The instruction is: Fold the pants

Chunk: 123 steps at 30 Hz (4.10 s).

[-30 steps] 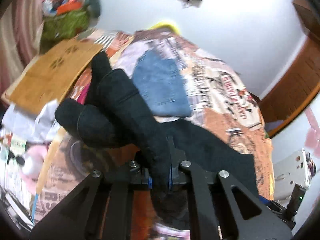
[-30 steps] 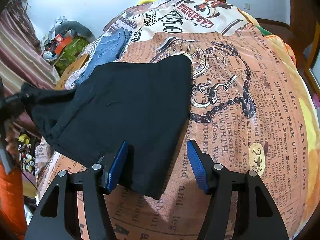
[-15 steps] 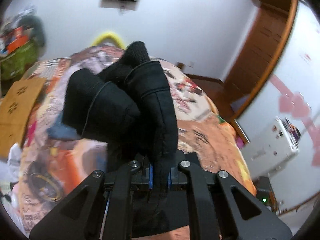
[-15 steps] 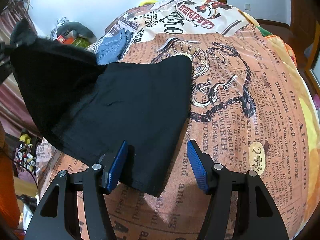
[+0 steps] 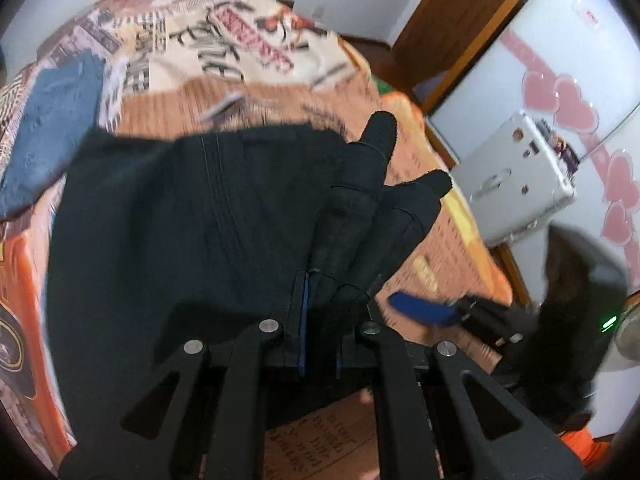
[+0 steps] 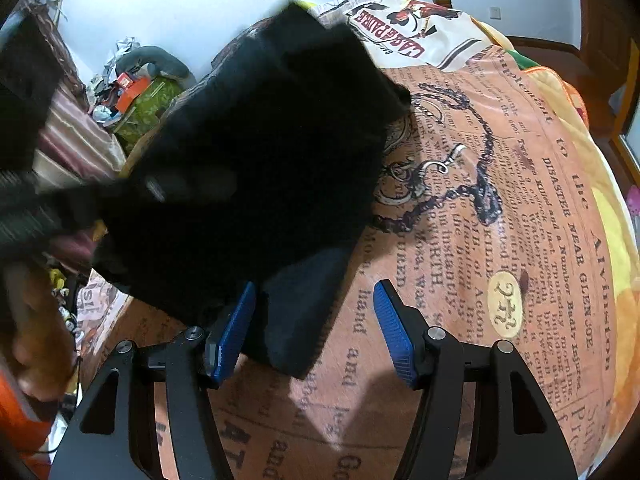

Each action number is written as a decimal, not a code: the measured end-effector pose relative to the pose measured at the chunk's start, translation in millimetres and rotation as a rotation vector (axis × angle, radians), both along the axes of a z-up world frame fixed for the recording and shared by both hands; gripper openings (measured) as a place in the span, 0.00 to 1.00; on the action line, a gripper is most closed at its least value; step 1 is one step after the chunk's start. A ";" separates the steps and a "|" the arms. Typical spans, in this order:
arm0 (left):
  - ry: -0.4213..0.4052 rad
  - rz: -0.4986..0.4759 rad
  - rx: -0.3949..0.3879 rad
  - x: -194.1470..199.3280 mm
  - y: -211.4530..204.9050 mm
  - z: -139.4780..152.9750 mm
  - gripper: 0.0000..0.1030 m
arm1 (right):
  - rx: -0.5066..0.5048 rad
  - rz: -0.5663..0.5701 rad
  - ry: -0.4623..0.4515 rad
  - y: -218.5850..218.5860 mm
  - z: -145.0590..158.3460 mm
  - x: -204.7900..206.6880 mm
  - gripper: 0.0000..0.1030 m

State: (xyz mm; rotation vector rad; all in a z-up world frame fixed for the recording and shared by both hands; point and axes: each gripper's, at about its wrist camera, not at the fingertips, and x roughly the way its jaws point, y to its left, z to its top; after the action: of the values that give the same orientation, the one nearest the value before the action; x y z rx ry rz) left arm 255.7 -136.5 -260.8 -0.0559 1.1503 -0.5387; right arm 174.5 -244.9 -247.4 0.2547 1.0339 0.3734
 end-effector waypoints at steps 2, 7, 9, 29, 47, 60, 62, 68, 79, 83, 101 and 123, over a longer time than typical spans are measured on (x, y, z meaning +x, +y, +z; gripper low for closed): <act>0.003 -0.006 0.004 -5.5 -1.2 -3.2 0.09 | 0.003 -0.008 0.003 -2.0 0.7 -2.1 0.56; -0.006 -0.026 0.022 -11.6 0.1 8.4 0.21 | 0.004 -0.020 0.006 -3.5 3.0 -5.6 0.56; -0.023 -0.041 0.039 -15.0 -0.9 13.8 0.28 | 0.002 -0.022 0.007 -2.8 4.3 -6.3 0.56; -0.183 0.266 0.209 72.0 83.5 41.6 0.81 | -0.016 0.013 0.011 -0.3 4.9 -7.9 0.56; 0.021 0.218 0.491 188.2 104.1 -70.3 0.92 | -0.021 0.017 0.020 -5.4 0.5 -0.4 0.60; 0.004 0.246 0.508 100.1 144.0 -52.5 0.92 | -0.070 -0.062 -0.027 -28.5 17.7 -15.3 0.60; 0.017 0.258 0.478 79.7 153.6 -47.9 0.92 | -0.076 -0.073 -0.048 -32.3 24.1 -20.2 0.60; 0.052 0.292 0.362 23.9 175.9 -37.9 0.92 | -0.085 -0.088 -0.095 -35.2 40.0 -31.5 0.60; 0.032 0.290 0.298 -39.0 178.2 -14.9 0.91 | -0.109 -0.110 -0.134 -32.6 47.9 -34.4 0.60; -0.062 0.276 0.307 -38.5 177.1 20.2 0.91 | -0.095 -0.103 -0.203 -32.6 65.5 -36.9 0.60; -0.114 0.045 0.247 -31.6 89.3 -3.7 0.39 | -0.110 0.149 -0.132 44.6 20.2 -9.4 0.29; -0.137 0.201 0.220 -41.7 155.3 30.9 0.49 | -0.131 0.017 -0.169 -14.3 48.9 -33.0 0.30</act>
State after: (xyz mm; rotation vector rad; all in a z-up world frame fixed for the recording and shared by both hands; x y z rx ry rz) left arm 213.9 18.8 -229.9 0.0541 1.0497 -0.2325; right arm 141.5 -259.1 -198.4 0.0954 0.8904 0.3353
